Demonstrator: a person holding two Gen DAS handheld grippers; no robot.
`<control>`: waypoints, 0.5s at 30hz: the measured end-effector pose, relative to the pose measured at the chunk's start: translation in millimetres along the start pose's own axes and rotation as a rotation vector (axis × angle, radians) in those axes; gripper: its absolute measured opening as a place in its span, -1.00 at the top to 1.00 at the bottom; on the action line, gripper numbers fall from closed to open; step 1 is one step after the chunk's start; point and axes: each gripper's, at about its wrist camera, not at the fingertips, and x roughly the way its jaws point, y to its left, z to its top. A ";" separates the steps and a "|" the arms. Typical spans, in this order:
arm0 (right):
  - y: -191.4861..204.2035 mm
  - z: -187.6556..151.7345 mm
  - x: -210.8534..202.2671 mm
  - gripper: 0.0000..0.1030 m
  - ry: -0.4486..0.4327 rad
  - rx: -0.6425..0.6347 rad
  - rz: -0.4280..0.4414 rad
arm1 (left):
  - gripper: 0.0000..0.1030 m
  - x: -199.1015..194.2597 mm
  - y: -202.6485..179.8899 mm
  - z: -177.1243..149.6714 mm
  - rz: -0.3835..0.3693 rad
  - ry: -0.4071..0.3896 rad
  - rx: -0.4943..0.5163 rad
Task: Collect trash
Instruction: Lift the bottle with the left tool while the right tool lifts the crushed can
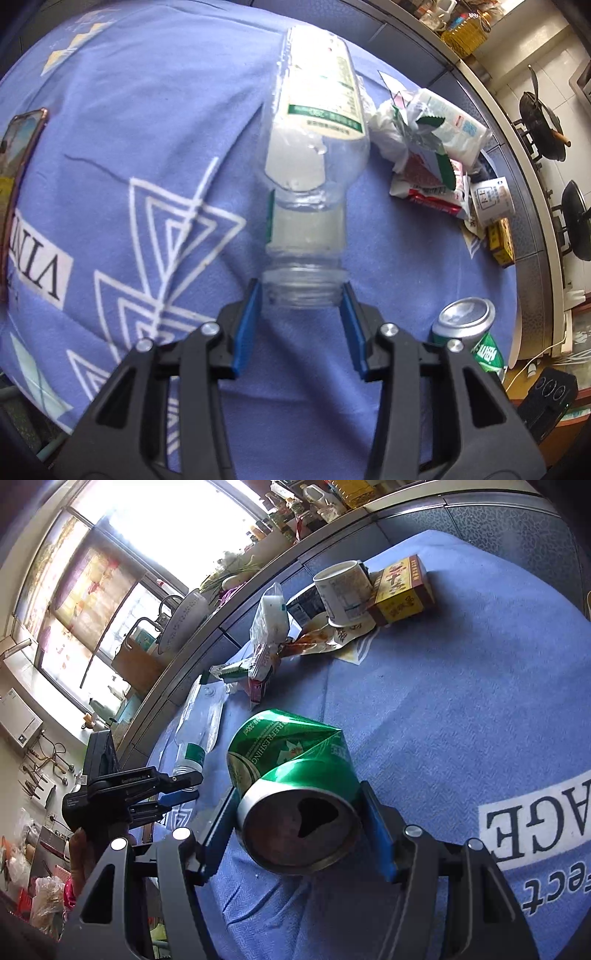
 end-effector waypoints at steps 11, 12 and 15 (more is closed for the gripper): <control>-1.3 -7.1 6.2 -0.25 0.022 0.008 -0.009 | -0.11 -16.7 -14.6 19.2 0.119 -0.127 0.075; -1.3 -6.9 6.3 -0.25 0.022 0.007 -0.009 | -0.11 -15.2 -15.3 20.8 0.127 -0.128 0.083; -1.5 -6.6 6.6 -0.25 0.024 0.008 -0.007 | -0.11 -8.5 -17.6 25.8 0.141 -0.123 0.095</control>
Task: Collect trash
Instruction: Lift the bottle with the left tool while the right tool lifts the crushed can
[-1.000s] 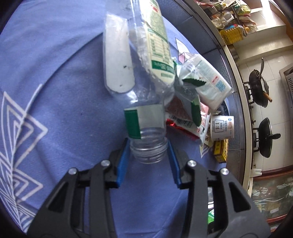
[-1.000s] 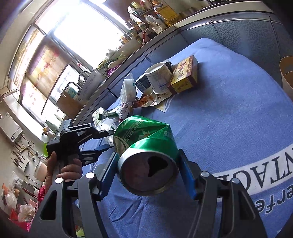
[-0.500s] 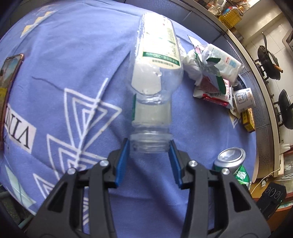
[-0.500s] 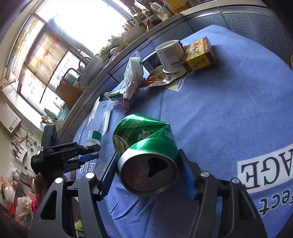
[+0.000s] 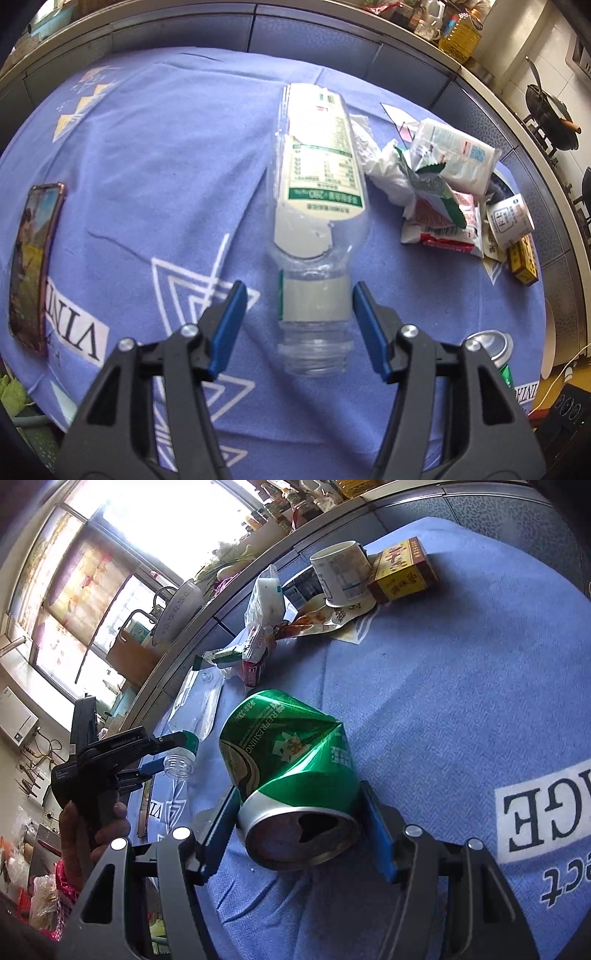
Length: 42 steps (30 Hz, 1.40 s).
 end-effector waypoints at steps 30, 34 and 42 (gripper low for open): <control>-0.5 2.6 -4.9 -0.49 -0.040 0.036 0.022 | -0.11 29.1 -2.6 3.0 0.063 0.011 0.069; -2.2 4.0 -4.6 -0.49 -0.045 0.041 0.013 | -0.11 29.9 0.7 10.6 0.046 0.015 0.068; -2.0 5.3 -3.0 -0.49 -0.045 0.047 0.009 | -0.11 25.6 -6.9 19.9 0.022 0.000 0.106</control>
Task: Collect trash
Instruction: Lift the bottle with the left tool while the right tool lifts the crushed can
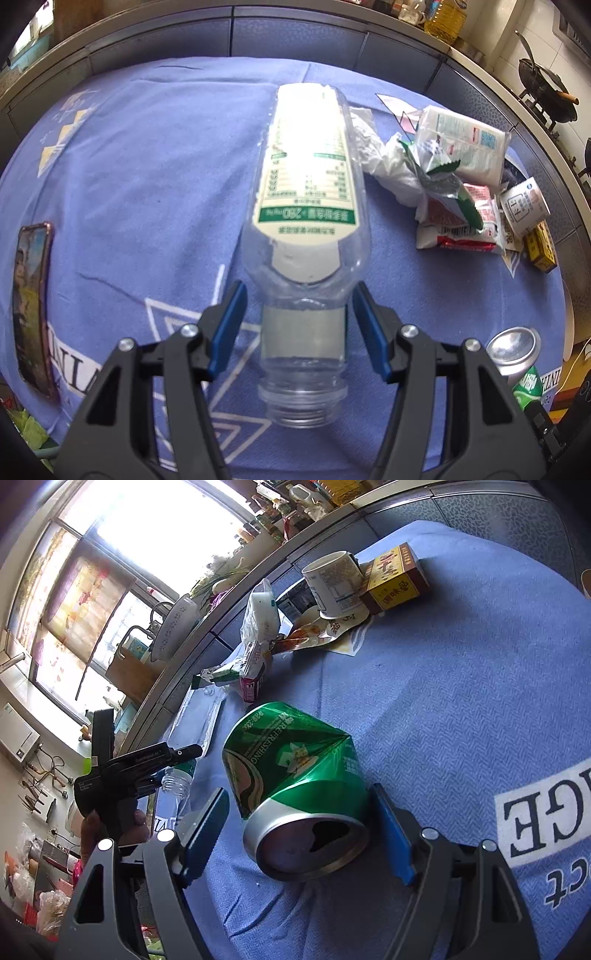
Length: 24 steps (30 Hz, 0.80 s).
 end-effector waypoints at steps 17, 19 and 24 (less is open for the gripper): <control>-2.8 2.0 2.9 -0.24 0.025 -0.005 -0.014 | 0.24 2.3 11.2 -13.6 -0.018 0.004 -0.004; -0.3 2.2 4.1 -0.23 0.034 -0.012 -0.016 | 0.24 -1.8 12.2 -18.5 -0.045 0.002 -0.004; 3.5 3.0 1.7 -0.22 0.044 0.003 0.043 | 0.24 -27.0 7.4 -35.7 -0.121 -0.053 0.037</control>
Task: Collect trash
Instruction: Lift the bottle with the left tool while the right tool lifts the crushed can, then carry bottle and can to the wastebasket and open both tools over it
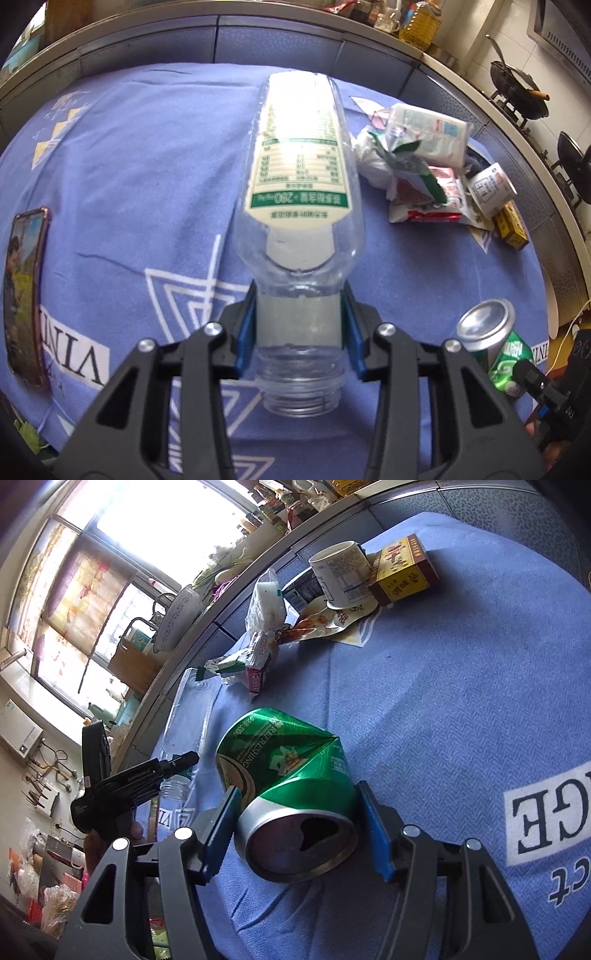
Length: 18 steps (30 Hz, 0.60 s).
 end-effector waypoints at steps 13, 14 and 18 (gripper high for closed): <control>-14.7 11.0 -35.0 -0.21 -0.087 0.028 0.002 | 0.24 -48.1 -80.8 -12.4 -0.184 -0.063 0.185; -17.6 11.7 -39.5 -0.20 -0.098 0.033 0.002 | 0.24 -48.2 -88.9 -13.0 -0.191 -0.060 0.200; -29.8 15.0 -57.6 -0.20 -0.141 0.059 0.002 | 0.24 -43.9 -116.3 -15.9 -0.213 -0.039 0.249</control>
